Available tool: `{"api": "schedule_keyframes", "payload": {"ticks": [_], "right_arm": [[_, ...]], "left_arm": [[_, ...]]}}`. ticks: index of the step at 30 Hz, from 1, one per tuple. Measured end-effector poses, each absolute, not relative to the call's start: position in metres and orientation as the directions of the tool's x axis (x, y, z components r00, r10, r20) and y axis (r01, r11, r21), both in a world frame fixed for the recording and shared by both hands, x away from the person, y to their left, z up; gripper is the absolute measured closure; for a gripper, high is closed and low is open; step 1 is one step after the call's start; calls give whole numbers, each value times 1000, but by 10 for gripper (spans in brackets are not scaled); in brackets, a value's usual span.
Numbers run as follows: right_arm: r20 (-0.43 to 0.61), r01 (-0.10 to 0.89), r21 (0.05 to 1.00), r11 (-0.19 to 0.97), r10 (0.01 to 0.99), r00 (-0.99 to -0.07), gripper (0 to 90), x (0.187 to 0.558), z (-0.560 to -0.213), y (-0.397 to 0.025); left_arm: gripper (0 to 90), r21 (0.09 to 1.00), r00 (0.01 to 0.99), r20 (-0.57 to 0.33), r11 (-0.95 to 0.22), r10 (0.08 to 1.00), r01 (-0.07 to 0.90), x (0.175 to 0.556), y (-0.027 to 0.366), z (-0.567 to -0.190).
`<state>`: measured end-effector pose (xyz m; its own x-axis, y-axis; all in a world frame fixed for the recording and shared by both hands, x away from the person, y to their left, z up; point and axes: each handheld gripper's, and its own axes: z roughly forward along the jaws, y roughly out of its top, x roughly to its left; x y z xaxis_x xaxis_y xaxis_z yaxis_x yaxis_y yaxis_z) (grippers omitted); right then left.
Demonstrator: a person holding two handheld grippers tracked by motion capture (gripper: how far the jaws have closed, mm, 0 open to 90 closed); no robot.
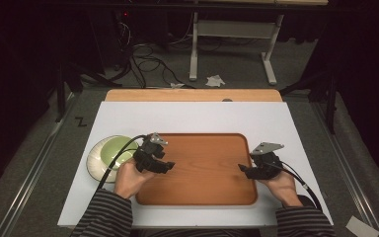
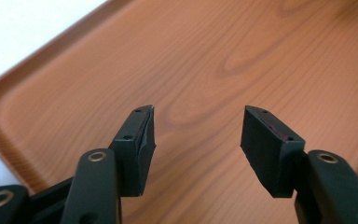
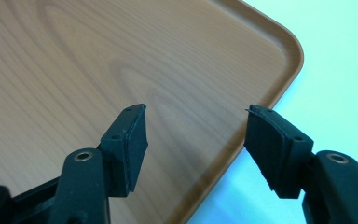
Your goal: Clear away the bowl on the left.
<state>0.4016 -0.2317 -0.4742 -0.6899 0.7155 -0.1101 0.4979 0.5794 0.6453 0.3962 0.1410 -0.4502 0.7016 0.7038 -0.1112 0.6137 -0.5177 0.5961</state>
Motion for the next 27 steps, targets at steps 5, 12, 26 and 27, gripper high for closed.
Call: {"api": "schedule_keyframes", "payload": {"ticks": [5, 12, 26, 27], "right_arm": [[-113, 494, 646, 582, 713, -692, 406, 401, -474, -232], [-111, 500, 645, 578, 718, -687, 405, 401, -474, -232], [-106, 504, 637, 583, 714, -692, 403, 401, -475, -232], [-107, 503, 638, 583, 714, -692, 404, 401, -475, -232]], "left_arm": [[443, 586, 684, -118, -506, 720, 633, 398, 143, -453], [441, 589, 674, -125, -492, 728, 640, 400, 147, -452], [436, 604, 653, -139, -459, 744, 651, 401, 157, -448], [436, 603, 652, -139, -458, 745, 653, 401, 158, -447]]}}
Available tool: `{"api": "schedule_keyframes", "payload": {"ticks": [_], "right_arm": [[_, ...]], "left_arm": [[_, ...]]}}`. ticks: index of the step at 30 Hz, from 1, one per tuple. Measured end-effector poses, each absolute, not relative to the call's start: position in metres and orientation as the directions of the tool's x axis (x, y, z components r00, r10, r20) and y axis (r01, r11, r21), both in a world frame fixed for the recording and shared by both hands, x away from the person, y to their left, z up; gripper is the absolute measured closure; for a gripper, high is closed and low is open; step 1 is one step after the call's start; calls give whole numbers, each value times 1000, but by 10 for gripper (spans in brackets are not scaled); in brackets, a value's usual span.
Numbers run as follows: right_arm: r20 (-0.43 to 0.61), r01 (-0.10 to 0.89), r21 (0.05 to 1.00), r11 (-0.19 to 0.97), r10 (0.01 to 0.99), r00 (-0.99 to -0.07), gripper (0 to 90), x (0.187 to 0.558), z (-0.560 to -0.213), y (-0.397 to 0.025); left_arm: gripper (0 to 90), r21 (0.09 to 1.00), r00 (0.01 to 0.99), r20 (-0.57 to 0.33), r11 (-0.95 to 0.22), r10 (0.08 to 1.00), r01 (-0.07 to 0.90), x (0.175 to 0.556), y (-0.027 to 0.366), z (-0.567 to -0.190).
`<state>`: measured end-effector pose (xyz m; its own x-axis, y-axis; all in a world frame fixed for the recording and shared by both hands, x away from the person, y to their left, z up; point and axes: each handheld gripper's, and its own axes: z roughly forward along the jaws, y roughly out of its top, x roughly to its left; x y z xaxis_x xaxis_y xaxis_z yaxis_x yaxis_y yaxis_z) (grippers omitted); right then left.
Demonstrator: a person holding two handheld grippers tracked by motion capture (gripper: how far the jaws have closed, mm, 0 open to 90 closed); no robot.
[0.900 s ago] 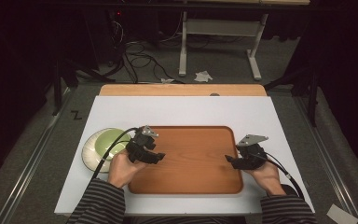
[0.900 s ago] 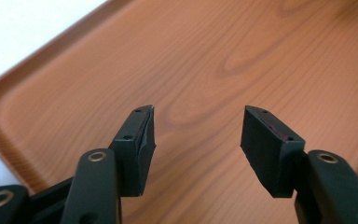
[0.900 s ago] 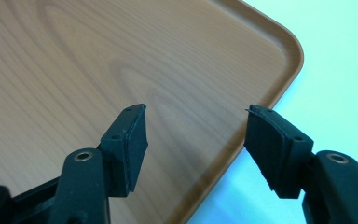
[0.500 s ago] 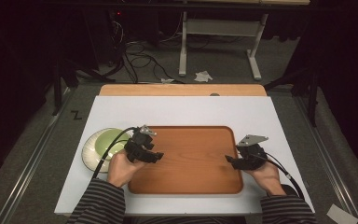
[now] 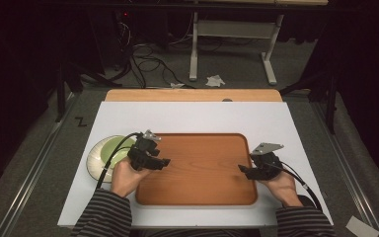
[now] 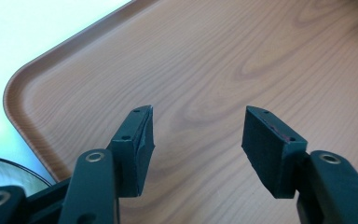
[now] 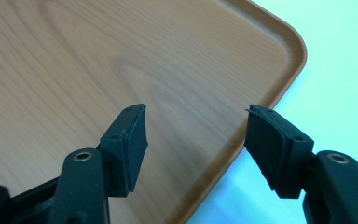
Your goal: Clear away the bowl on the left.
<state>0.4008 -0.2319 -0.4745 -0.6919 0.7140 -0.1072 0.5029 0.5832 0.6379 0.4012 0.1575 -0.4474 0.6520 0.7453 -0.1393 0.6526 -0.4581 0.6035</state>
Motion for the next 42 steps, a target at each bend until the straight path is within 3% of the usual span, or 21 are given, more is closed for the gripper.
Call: {"api": "schedule_keyframes", "payload": {"ticks": [42], "right_arm": [[-113, 498, 635, 591, 709, -697, 401, 401, -475, -232]], "left_arm": [[426, 639, 566, -169, -347, 807, 687, 404, 190, -435]]}}
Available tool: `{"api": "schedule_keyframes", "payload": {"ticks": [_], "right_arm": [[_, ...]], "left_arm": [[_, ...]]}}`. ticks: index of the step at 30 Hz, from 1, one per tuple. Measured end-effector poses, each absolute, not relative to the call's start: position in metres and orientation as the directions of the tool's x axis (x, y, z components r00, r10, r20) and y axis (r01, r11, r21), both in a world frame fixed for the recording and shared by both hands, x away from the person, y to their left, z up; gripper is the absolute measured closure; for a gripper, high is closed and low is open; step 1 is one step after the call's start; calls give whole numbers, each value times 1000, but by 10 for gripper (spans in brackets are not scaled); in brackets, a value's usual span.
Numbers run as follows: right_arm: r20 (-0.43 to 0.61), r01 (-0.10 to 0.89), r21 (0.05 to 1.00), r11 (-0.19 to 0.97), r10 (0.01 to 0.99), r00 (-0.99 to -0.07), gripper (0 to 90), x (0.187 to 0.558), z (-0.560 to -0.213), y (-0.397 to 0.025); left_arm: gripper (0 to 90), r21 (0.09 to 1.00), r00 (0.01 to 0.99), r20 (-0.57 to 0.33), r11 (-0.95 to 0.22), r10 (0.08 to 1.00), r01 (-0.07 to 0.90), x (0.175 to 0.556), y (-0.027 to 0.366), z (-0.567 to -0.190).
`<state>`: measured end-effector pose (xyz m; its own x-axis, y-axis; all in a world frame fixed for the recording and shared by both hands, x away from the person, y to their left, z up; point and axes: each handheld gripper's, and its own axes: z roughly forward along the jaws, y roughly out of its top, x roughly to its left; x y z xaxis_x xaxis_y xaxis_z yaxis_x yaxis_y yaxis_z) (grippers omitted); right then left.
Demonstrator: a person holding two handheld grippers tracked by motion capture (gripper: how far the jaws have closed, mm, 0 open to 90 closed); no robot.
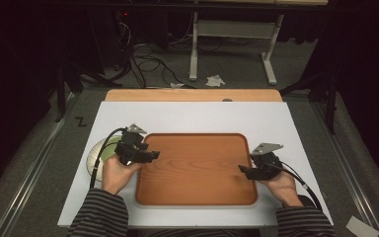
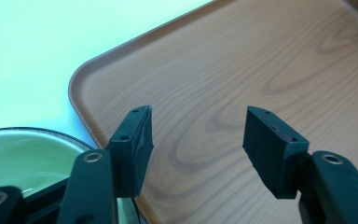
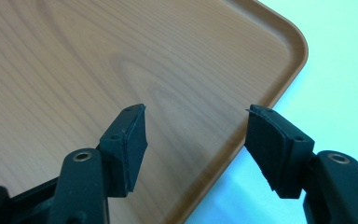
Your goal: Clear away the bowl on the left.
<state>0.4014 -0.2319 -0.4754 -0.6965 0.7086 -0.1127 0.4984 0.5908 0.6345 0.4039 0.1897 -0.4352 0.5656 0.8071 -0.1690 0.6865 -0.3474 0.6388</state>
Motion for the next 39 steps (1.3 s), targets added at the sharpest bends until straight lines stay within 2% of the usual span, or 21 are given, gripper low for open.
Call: {"api": "schedule_keyframes", "payload": {"ticks": [29, 39], "right_arm": [[-110, 503, 635, 587, 713, -693, 401, 401, -475, -232], [-111, 501, 635, 588, 711, -694, 401, 401, -475, -232]], "left_arm": [[426, 663, 507, -191, -271, 840, 698, 404, 213, -429], [425, 668, 483, -160, -265, 861, 695, 402, 221, -426]]}}
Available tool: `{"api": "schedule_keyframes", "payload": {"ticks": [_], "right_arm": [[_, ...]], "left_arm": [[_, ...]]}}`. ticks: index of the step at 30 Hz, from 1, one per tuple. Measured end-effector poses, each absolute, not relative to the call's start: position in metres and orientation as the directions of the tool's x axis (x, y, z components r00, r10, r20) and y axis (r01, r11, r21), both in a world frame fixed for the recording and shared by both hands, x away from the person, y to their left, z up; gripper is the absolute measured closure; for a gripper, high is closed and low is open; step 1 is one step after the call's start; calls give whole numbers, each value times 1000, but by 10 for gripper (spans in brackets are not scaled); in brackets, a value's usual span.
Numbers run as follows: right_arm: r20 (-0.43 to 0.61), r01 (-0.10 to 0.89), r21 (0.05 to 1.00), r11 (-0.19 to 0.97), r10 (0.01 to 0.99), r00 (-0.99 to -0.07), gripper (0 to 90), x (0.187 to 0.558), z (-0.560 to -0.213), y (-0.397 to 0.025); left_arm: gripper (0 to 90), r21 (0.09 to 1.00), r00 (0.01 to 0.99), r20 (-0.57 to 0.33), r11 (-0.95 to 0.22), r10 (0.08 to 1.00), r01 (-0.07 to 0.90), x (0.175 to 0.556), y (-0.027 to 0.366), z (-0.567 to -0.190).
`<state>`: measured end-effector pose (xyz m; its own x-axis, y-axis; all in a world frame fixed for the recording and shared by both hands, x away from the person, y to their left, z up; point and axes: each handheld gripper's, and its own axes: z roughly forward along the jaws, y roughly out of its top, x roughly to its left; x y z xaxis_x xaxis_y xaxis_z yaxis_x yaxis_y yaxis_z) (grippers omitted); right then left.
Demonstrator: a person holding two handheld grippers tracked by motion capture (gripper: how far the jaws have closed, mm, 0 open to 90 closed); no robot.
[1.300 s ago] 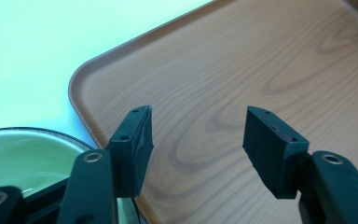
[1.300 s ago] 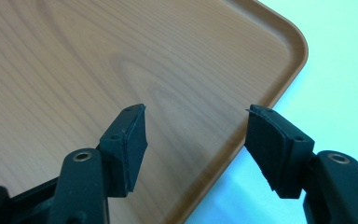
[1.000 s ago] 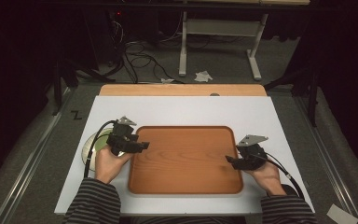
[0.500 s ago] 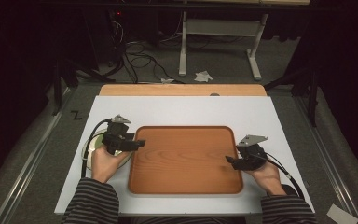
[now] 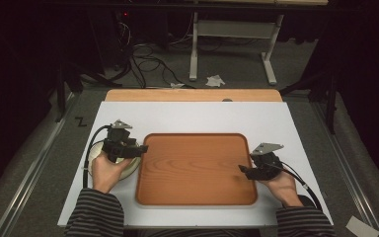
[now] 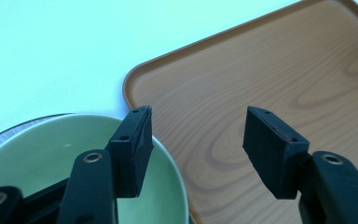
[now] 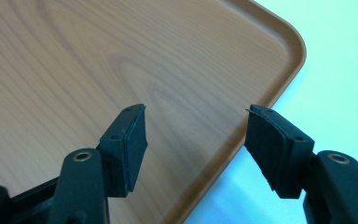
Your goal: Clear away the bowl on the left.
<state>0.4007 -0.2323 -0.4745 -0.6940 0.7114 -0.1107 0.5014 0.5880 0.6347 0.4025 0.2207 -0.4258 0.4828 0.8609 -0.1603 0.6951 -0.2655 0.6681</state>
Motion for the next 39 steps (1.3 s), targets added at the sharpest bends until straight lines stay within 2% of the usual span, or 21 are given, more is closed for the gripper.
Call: {"api": "schedule_keyframes", "payload": {"ticks": [17, 27, 39], "right_arm": [[-111, 500, 635, 589, 709, -696, 401, 401, -475, -232], [-108, 503, 635, 586, 712, -693, 401, 401, -475, -232], [-105, 504, 641, 580, 716, -690, 400, 401, -475, -232]], "left_arm": [[424, 676, 431, -170, -213, 886, 705, 402, 239, -424], [424, 675, 376, -131, -195, 917, 711, 401, 253, -424], [424, 677, 325, -149, -143, 934, 722, 401, 270, -426]]}}
